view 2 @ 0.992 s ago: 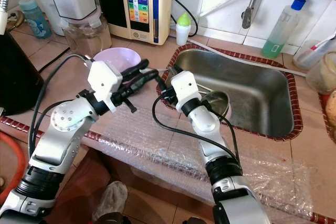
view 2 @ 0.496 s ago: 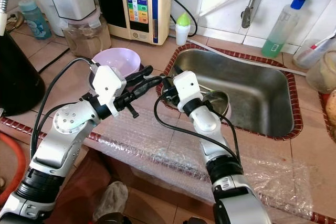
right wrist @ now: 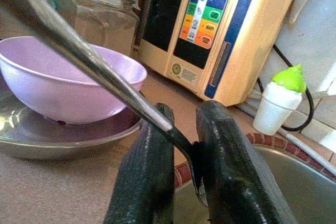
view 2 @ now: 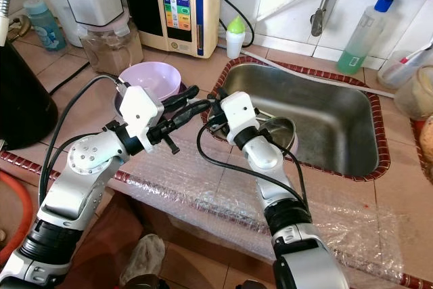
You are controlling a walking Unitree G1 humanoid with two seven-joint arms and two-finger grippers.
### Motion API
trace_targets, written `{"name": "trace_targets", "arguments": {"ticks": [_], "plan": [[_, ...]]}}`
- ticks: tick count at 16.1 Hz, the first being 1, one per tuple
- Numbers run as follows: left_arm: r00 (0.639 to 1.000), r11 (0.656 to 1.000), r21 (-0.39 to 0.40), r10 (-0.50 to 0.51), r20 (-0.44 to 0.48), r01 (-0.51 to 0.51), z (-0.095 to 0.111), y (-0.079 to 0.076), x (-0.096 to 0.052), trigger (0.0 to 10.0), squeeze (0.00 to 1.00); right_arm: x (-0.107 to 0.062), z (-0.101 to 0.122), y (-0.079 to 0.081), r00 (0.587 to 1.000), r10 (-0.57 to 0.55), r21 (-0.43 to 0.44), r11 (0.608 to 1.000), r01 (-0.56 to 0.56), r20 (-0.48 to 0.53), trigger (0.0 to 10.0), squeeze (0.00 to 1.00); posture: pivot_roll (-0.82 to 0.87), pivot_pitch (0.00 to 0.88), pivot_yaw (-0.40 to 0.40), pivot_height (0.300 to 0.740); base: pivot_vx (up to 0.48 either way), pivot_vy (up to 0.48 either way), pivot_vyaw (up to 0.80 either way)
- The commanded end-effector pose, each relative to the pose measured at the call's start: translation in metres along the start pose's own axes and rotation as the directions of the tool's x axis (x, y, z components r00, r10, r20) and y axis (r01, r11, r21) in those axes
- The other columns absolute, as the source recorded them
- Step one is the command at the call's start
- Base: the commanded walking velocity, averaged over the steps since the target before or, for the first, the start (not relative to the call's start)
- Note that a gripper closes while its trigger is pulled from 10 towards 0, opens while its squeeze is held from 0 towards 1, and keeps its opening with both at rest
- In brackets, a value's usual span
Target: Kitchen organization
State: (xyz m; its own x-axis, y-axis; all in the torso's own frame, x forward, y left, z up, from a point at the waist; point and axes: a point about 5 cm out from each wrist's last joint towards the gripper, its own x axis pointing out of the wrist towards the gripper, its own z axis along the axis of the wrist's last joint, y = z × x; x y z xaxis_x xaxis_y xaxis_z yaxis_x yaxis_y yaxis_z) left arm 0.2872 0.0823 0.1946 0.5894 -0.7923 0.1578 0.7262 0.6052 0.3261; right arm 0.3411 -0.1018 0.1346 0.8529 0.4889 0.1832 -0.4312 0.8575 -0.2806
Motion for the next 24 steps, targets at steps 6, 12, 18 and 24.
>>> {"name": "trace_targets", "arguments": {"ticks": [6,12,18,24], "plan": [[0.999,1.0,0.011,-0.021,-0.028,0.022,-0.004,-0.003,0.001,0.0,0.0,0.003,0.005,-0.007,0.999,-0.02,0.022,1.0,0.02,0.031,0.0,0.0,0.05,0.0,0.028,0.74,0.0,0.0,0.0],[0.999,1.0,0.02,0.006,-0.04,-0.005,-0.007,-0.001,0.0,0.9,0.0,0.002,0.004,-0.018,0.998,-0.065,0.001,0.998,0.065,0.016,0.0,0.0,0.05,0.0,0.027,0.74,0.0,0.0,0.0],[0.998,1.0,0.01,0.014,-0.059,-0.014,-0.015,-0.002,0.0,10.0,1.0,-0.001,0.0,-0.028,0.994,-0.108,-0.022,0.994,0.108,-0.005,0.0,0.0,0.05,0.0,0.032,0.74,0.0,0.0,0.0],[0.996,1.0,0.002,-0.001,-0.088,0.002,-0.021,-0.006,-0.005,10.0,1.0,-0.011,-0.025,-0.054,0.957,-0.215,-0.012,0.976,0.217,-0.196,0.0,0.0,0.06,0.0,0.027,0.74,0.0,0.0,0.0]]}}
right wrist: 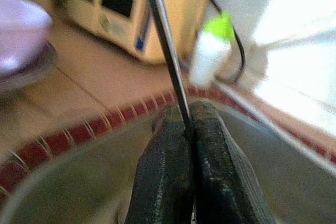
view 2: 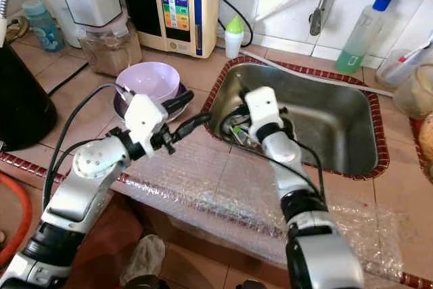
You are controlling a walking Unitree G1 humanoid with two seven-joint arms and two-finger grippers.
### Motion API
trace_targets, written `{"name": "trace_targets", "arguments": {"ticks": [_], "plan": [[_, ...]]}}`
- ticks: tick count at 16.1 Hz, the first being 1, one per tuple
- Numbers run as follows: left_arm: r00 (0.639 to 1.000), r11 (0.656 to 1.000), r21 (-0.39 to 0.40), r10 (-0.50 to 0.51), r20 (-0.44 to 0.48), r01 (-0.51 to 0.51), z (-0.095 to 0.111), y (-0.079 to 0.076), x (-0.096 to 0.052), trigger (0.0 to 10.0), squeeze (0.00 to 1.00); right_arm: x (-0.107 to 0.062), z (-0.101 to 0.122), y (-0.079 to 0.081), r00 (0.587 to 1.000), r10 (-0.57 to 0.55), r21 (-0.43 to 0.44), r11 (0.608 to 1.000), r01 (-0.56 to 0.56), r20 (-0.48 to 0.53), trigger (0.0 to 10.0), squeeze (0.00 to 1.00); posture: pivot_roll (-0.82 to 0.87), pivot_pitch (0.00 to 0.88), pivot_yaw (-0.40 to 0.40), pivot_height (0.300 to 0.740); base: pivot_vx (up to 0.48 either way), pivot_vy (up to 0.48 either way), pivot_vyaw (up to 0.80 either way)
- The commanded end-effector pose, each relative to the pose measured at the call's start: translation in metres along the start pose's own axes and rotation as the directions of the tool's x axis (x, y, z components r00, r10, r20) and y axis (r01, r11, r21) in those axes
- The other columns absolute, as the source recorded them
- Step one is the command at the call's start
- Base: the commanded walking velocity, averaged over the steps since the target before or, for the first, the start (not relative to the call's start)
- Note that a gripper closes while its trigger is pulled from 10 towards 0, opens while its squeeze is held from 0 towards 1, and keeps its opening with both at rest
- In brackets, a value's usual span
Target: Kitchen organization
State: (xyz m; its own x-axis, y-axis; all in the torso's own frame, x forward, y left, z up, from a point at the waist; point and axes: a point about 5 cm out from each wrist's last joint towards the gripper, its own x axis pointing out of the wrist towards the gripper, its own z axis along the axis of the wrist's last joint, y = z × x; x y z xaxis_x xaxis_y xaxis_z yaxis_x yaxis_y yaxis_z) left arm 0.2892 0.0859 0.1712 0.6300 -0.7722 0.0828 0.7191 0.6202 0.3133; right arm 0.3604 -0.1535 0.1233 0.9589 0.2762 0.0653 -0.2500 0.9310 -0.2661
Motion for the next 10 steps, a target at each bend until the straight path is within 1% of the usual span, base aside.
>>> {"name": "trace_targets", "arguments": {"ticks": [1,2,3,4,5,6,7,8,9,10], "plan": [[0.999,0.999,0.011,-0.035,-0.022,0.035,-0.002,-0.005,-0.001,10.0,1.0,0.0,-0.01,-0.005,0.997,-0.031,0.043,0.999,0.034,-0.077,0.0,0.0,0.06,0.0,0.027,0.74,0.0,0.0,0.0],[0.998,0.998,0.013,-0.058,-0.039,0.059,-0.006,-0.009,-0.002,10.0,1.0,-0.003,-0.02,-0.006,0.99,-0.032,0.053,0.998,0.039,-0.138,0.0,0.0,0.06,0.0,0.028,0.74,0.0,0.0,0.0],[0.997,0.998,0.005,-0.067,-0.046,0.067,-0.008,-0.012,-0.002,10.0,1.0,-0.005,-0.027,-0.006,0.984,-0.03,0.051,0.998,0.04,-0.177,0.0,0.0,0.06,0.0,0.028,0.74,0.0,0.0,0.0],[0.997,0.998,0.003,-0.068,-0.047,0.068,-0.008,-0.012,-0.002,10.0,1.0,-0.005,-0.027,-0.006,0.983,-0.032,0.048,0.998,0.041,-0.182,0.0,0.0,0.06,0.0,0.028,0.74,0.0,0.0,0.0],[0.995,0.997,-0.006,-0.077,-0.067,0.077,-0.011,-0.014,-0.003,10.0,1.0,-0.008,-0.037,-0.01,0.966,-0.048,0.054,0.996,0.064,-0.254,0.0,0.0,0.07,0.0,0.025,0.74,0.0,0.0,0.0],[0.994,0.997,-0.02,-0.078,-0.076,0.077,-0.013,-0.014,-0.004,10.0,1.0,-0.009,-0.04,-0.012,0.958,-0.057,0.069,0.994,0.079,-0.281,0.3,0.0,0.07,0.0,0.025,0.74,0.0,0.0,0.0],[0.992,0.996,-0.034,-0.08,-0.095,0.077,-0.015,-0.014,-0.005,10.0,1.0,-0.009,-0.041,-0.013,0.954,-0.063,0.084,0.992,0.091,-0.292,6.7,1.0,0.08,0.0,0.024,0.74,0.0,0.0,0.0],[0.989,0.996,-0.033,-0.086,-0.12,0.083,-0.018,-0.014,-0.006,10.0,1.0,-0.01,-0.042,-0.013,0.951,-0.065,0.086,0.992,0.095,-0.304,7.3,1.0,0.08,0.0,0.024,0.74,0.0,0.0,0.0],[0.985,0.995,-0.045,-0.09,-0.146,0.084,-0.022,-0.015,-0.007,10.0,1.0,-0.01,-0.045,-0.011,0.946,-0.064,0.088,0.991,0.097,-0.318,10.0,1.0,0.08,0.0,0.026,0.74,0.0,0.0,0.0],[0.983,0.996,-0.046,-0.087,-0.163,0.08,-0.024,-0.014,-0.008,10.0,1.0,-0.011,-0.047,-0.01,0.943,-0.064,0.094,0.991,0.099,-0.327,10.0,1.0,0.08,0.0,0.026,0.74,0.0,0.0,0.0]]}}
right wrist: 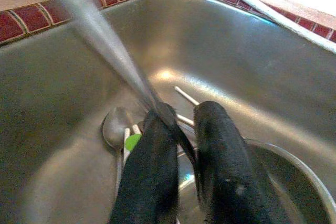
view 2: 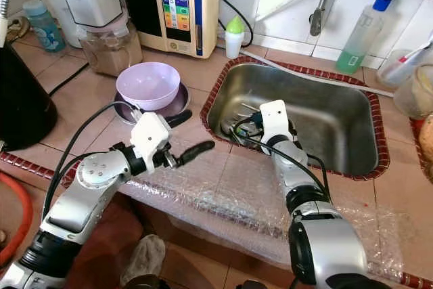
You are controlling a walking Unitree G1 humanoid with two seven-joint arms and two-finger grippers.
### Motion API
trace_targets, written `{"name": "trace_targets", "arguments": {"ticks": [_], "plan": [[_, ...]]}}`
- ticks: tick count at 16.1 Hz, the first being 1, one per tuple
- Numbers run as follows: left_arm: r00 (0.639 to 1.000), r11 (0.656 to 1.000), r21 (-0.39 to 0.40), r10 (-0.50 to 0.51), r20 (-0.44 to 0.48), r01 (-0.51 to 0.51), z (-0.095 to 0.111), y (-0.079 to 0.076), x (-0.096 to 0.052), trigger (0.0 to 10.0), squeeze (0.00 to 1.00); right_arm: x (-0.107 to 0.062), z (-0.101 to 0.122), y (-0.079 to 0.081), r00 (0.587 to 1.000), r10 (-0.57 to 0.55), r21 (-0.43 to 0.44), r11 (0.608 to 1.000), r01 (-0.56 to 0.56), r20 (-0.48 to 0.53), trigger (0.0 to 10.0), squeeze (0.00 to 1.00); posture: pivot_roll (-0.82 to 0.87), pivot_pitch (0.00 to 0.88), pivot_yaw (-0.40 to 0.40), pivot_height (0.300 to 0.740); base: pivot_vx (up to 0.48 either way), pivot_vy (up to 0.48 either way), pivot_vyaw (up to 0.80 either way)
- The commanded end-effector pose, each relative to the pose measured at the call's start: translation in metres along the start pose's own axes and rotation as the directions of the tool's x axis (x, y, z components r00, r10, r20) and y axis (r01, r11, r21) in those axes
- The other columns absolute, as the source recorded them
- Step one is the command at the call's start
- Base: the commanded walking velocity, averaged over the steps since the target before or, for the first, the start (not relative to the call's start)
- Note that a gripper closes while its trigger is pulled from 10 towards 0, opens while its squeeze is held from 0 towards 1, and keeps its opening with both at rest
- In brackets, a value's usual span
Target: Kitchen organization
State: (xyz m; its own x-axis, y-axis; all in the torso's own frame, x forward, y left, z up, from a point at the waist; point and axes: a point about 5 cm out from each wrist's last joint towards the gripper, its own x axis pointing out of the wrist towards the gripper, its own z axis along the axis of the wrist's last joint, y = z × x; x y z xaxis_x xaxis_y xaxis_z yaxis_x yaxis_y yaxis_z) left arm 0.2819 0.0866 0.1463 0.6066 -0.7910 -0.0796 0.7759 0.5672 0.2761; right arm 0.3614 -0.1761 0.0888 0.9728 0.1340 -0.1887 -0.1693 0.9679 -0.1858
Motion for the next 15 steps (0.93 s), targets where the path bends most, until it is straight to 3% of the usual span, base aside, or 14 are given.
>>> {"name": "trace_targets", "arguments": {"ticks": [1,3,6,8,11,15], "plan": [[0.999,1.0,-0.001,-0.012,-0.038,0.012,-0.005,-0.001,-0.001,10.0,1.0,-0.002,-0.012,0.003,0.998,-0.002,0.024,1.0,0.003,-0.059,10.0,1.0,0.08,0.0,0.029,0.74,0.0,0.0,0.0],[0.999,1.0,-0.001,-0.01,-0.04,0.01,-0.005,0.0,0.0,10.0,1.0,-0.004,-0.015,0.002,0.997,-0.022,0.023,0.999,0.023,-0.068,10.0,1.0,0.08,0.0,0.034,0.74,0.0,0.0,0.0],[0.998,1.0,-0.005,-0.017,-0.063,0.017,-0.006,0.001,0.0,10.0,1.0,-0.004,-0.008,-0.011,0.994,-0.106,0.034,0.994,0.107,-0.02,10.0,1.0,0.07,0.0,0.039,0.74,0.0,0.0,0.0],[0.997,1.0,-0.006,-0.025,-0.079,0.024,-0.007,0.001,0.001,10.0,1.0,-0.004,-0.007,-0.016,0.99,-0.135,0.098,0.986,0.137,-0.03,10.0,1.0,0.07,0.0,0.041,0.74,0.0,0.0,0.0],[0.996,1.0,-0.009,-0.029,-0.083,0.028,-0.007,-0.001,0.003,10.0,1.0,-0.001,-0.008,-0.017,0.986,-0.145,0.287,0.944,0.163,-0.082,10.0,1.0,0.07,0.0,0.043,0.74,0.0,0.0,0.0],[0.996,1.0,-0.007,-0.027,-0.085,0.026,-0.007,-0.001,0.003,10.0,1.0,0.0,-0.009,-0.016,0.984,-0.13,0.34,0.926,0.164,-0.119,10.0,1.0,0.07,0.0,0.042,0.74,0.0,0.0,0.0]]}}
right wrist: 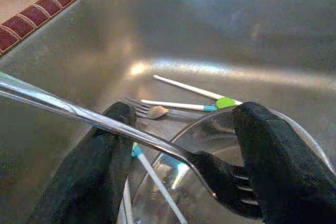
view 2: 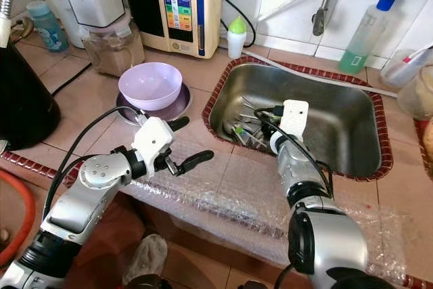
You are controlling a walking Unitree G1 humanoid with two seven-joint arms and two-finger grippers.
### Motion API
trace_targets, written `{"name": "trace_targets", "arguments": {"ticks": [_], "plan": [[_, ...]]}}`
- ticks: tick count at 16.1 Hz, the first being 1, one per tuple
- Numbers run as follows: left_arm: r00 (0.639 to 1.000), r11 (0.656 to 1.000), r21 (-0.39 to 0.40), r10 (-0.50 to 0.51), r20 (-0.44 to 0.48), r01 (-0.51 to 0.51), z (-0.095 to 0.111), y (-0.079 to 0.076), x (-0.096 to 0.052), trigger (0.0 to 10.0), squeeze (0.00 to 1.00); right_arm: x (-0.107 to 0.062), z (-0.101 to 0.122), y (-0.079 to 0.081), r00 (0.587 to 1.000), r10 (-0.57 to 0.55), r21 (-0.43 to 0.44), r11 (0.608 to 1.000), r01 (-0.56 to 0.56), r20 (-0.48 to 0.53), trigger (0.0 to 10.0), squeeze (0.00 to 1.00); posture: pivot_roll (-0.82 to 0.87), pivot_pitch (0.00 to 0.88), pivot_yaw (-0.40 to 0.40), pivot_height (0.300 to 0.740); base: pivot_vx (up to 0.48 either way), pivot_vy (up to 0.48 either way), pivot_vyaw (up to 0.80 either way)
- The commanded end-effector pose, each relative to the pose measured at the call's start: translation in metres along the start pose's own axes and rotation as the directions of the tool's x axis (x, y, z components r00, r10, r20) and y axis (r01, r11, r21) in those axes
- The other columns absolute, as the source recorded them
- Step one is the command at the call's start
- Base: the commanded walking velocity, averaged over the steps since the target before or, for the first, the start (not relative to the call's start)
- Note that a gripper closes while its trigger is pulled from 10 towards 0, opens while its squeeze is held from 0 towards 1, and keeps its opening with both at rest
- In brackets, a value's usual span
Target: Kitchen organization
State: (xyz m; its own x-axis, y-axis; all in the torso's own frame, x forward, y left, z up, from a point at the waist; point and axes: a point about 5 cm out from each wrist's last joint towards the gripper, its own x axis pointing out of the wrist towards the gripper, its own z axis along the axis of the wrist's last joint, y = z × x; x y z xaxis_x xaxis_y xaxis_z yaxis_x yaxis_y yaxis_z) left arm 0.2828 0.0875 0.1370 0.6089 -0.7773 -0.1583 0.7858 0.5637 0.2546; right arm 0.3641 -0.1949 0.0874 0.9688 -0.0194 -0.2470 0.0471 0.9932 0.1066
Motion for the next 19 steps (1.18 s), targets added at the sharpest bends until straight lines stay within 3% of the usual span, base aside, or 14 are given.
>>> {"name": "trace_targets", "arguments": {"ticks": [1,4,5,6,7,8,9,10,15,16,18,19], "plan": [[1.0,1.0,0.017,-0.01,-0.008,0.01,0.002,0.002,0.002,10.0,1.0,0.0,-0.005,0.0,0.999,-0.002,0.002,1.0,0.002,-0.037,10.0,1.0,0.07,0.0,0.039,0.74,0.0,0.0,0.0],[1.0,1.0,0.017,0.023,-0.017,-0.023,0.001,0.006,0.0,10.0,1.0,0.0,0.0,0.002,1.0,0.025,0.007,1.0,-0.025,-0.005,10.0,1.0,0.07,0.0,0.038,0.74,0.0,0.0,0.0],[0.999,0.999,0.024,0.047,-0.019,-0.046,0.001,0.009,-0.001,10.0,1.0,0.001,0.009,0.008,0.994,0.078,0.057,0.995,-0.082,0.075,10.0,1.0,0.08,0.0,0.04,0.74,0.0,0.0,0.0],[0.998,0.998,0.026,0.053,-0.022,-0.052,0.001,0.011,-0.001,10.0,1.0,0.002,0.01,0.015,0.989,0.13,0.021,0.991,-0.132,0.071,10.0,1.0,0.08,0.0,0.04,0.74,0.0,0.0,0.0],[0.998,0.998,0.026,0.056,-0.023,-0.056,0.001,0.011,-0.001,10.0,1.0,0.001,0.007,0.015,0.993,0.114,-0.168,0.98,-0.107,0.037,10.0,1.0,0.07,0.0,0.04,0.74,0.0,0.0,0.0],[0.998,0.998,0.028,0.055,-0.025,-0.054,0.0,0.011,-0.002,10.0,1.0,0.0,0.004,0.02,0.99,0.143,-0.35,0.928,-0.13,0.013,10.0,1.0,0.07,0.0,0.042,0.74,0.0,0.0,0.0],[0.998,0.998,0.028,0.053,-0.026,-0.052,0.001,0.011,0.0,10.0,1.0,0.0,0.003,0.024,0.985,0.171,-0.482,0.864,-0.148,0.006,10.0,1.0,0.07,0.0,0.043,0.74,0.0,0.0,0.0],[0.999,0.999,0.028,0.047,-0.023,-0.047,0.001,0.009,0.001,10.0,1.0,0.0,0.003,0.025,0.983,0.184,-0.506,0.848,-0.157,0.004,10.0,1.0,0.07,0.0,0.043,0.74,0.0,0.0,0.0],[0.999,0.998,0.033,0.044,-0.03,-0.043,-0.001,0.009,0.0,10.0,1.0,0.001,0.002,0.021,0.97,0.231,-0.269,0.932,-0.243,-0.075,10.0,1.0,0.07,0.0,0.038,0.74,0.0,0.0,0.0],[0.998,0.998,0.038,0.054,-0.031,-0.053,-0.001,0.01,-0.001,10.0,1.0,0.002,0.007,0.016,0.977,0.206,-0.292,0.932,-0.215,-0.064,10.0,1.0,0.07,0.0,0.036,0.74,0.0,0.0,0.0],[0.994,0.993,0.047,0.108,-0.012,-0.108,0.002,0.017,-0.002,10.0,1.0,0.004,0.022,0.013,0.984,0.177,-0.306,0.938,-0.159,0.03,10.0,1.0,0.07,0.0,0.033,0.74,0.0,0.0,0.0],[0.981,0.979,0.05,0.195,0.017,-0.195,0.006,0.027,-0.004,10.0,1.0,0.003,0.033,0.017,0.973,0.198,-0.281,0.947,-0.158,0.119,10.0,1.0,0.07,0.0,0.033,0.74,0.0,0.0,0.0]]}}
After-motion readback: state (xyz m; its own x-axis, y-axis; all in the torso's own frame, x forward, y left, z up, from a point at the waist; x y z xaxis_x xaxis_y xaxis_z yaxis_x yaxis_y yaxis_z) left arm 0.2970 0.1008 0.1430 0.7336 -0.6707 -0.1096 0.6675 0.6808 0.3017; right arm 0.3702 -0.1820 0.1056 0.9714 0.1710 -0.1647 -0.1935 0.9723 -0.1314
